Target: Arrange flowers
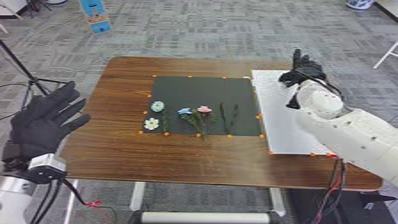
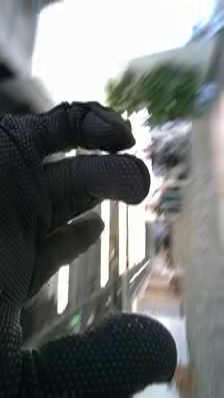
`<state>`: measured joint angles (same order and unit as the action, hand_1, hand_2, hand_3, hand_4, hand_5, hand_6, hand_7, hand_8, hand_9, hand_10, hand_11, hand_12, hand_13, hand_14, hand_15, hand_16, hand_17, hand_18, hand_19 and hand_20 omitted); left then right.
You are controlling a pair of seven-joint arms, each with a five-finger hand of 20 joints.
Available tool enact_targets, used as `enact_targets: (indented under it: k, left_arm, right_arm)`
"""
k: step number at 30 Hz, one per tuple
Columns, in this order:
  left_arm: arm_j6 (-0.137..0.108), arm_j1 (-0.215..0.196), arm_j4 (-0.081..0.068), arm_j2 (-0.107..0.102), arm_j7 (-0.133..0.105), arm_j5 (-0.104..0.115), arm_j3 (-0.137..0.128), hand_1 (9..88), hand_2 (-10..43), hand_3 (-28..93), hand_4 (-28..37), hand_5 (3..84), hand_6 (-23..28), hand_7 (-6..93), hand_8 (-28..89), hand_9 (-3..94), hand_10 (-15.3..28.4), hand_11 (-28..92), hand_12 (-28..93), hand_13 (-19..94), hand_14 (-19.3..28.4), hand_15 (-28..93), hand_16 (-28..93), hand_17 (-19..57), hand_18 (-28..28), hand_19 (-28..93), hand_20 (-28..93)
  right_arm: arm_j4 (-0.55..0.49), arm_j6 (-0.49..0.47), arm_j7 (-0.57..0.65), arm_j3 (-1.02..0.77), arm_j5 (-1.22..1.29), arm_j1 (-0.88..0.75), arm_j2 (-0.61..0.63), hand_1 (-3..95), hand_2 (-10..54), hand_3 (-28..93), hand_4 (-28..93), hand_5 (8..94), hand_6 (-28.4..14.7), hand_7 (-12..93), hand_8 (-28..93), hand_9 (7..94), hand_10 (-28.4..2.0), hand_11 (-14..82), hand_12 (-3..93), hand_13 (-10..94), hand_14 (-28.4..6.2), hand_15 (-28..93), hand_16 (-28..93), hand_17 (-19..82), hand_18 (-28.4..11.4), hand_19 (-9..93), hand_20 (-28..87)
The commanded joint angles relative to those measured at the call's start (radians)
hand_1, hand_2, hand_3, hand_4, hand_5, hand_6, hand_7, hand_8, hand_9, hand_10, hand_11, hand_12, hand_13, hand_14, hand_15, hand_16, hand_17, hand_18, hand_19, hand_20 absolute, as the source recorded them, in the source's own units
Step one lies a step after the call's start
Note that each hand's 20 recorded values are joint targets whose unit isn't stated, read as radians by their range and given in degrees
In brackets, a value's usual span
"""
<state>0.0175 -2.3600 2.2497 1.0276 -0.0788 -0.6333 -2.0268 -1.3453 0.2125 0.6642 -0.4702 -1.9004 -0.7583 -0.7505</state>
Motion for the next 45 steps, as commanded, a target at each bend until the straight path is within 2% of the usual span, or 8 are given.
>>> enact_targets:
  k: [1, 10, 15, 26, 30, 34, 43, 45]
  left_arm:
    - [-0.006, -0.017, 0.011, 0.012, -0.002, 0.001, -0.007, 19.7, -4.7, 68, -28.3, 27.9, 3.3, 13.4, -7, 20.2, 9.8, 10, 17, 17, 13.1, 11, 6, -13.2, 23.6, 39, 7]
    - [-0.002, -0.017, 0.011, 0.012, -0.007, 0.0, -0.011, 19.7, -4.8, 68, -28.3, 27.9, 3.2, 13.3, -7, 20.2, 9.9, 10, 17, 17, 13.1, 11, 6, -13.2, 23.6, 39, 7]
    - [0.001, -0.015, 0.008, 0.01, -0.004, 0.001, -0.008, 19.8, -4.6, 68, -28.3, 27.9, 3.2, 13.4, -7, 20.2, 9.8, 11, 17, 17, 13.1, 11, 6, -13.2, 23.6, 39, 7]
    - [0.006, -0.008, 0.002, 0.008, -0.002, 0.001, -0.002, 19.7, -4.7, 68, -28.3, 28.0, 3.3, 13.3, -7, 20.4, 9.9, 11, 17, 17, 13.1, 11, 6, -13.2, 23.6, 39, 7]
    - [0.003, -0.011, 0.004, 0.007, -0.006, 0.001, -0.007, 19.6, -4.7, 68, -28.3, 28.1, 3.3, 13.3, -7, 20.5, 9.9, 11, 17, 17, 13.1, 11, 6, -13.2, 23.6, 39, 7]
    - [0.008, -0.01, 0.003, 0.006, -0.004, 0.002, -0.01, 19.7, -4.6, 68, -28.3, 28.1, 3.3, 13.3, -7, 20.8, 9.9, 11, 17, 17, 13.1, 11, 6, -13.2, 23.6, 39, 7]
    - [0.005, -0.009, 0.004, 0.007, -0.004, 0.003, -0.008, 19.8, -4.6, 68, -28.3, 28.2, 3.3, 13.3, -7, 20.8, 10.0, 11, 17, 17, 13.1, 11, 6, -13.2, 23.6, 39, 7]
    - [0.003, -0.011, 0.005, 0.008, -0.002, 0.003, -0.012, 19.8, -4.5, 68, -28.3, 28.2, 3.3, 13.3, -7, 20.9, 10.0, 11, 17, 17, 13.1, 11, 6, -13.2, 23.6, 39, 7]
  right_arm:
    - [0.065, 0.045, -0.006, -0.026, 0.027, -0.08, 0.059, 29.2, -9.5, 86, -28, 12.6, -15.0, 1, -1, 17.4, -18.1, 3.2, 17.9, 47, -12.6, 87, 23, 25, -20.7, 81, 51]
    - [0.12, 0.126, 0.049, -0.006, -0.052, -0.09, 0.076, 29.9, -9.5, 86, -28, 14.4, -13.4, 4, -1, 18.6, -15.9, 5.3, 17.5, 48, -12.4, 88, 21, 25, -20.8, 81, 51]
    - [0.117, 0.106, 0.106, -0.002, -0.104, -0.092, 0.085, 29.9, -9.5, 86, -28, 16.9, -12.2, 8, -4, 20.6, -15.3, 7.3, 17.0, 49, -12.1, 88, 22, 26, -21.0, 81, 51]
    - [0.197, 0.085, 0.089, 0.017, -0.018, -0.092, 0.06, 29.7, -9.5, 85, -28, 21.2, -12.0, 10, -5, 26.7, -18.6, 9.3, 16.8, 52, -10.6, 86, 21, 26, -20.9, 78, 47]
    - [0.182, 0.098, 0.037, 0.0, 0.026, -0.116, 0.067, 29.9, -9.5, 84, -28, 26.6, -10.3, 14, -7, 34.6, -15.8, 15.3, 17.9, 55, -9.4, 85, 23, 27, -21.1, 79, 48]
    - [0.188, 0.134, 0.016, 0.037, -0.005, -0.106, 0.062, 31.3, -9.5, 84, -28, 33.6, -6.8, 18, -9, 41.3, -10.0, 20.3, 17.9, 57, -8.9, 85, 24, 27, -20.9, 79, 48]
    - [0.205, 0.217, -0.022, 0.076, -0.023, -0.105, 0.049, 37.6, -9.5, 84, -28, 52.3, 2.2, 30, -16, 60.2, -7.5, 25.7, 17.5, 63, -6.3, 84, 27, 30, -19.2, 80, 50]
    - [0.207, 0.24, -0.039, 0.076, -0.024, -0.111, 0.047, 42.0, -9.5, 81, -28, 56.1, 3.2, 36, -11, 67.7, -6.6, 22.9, 25.2, 64, -5.9, 83, 28, 31, -18.8, 80, 50]
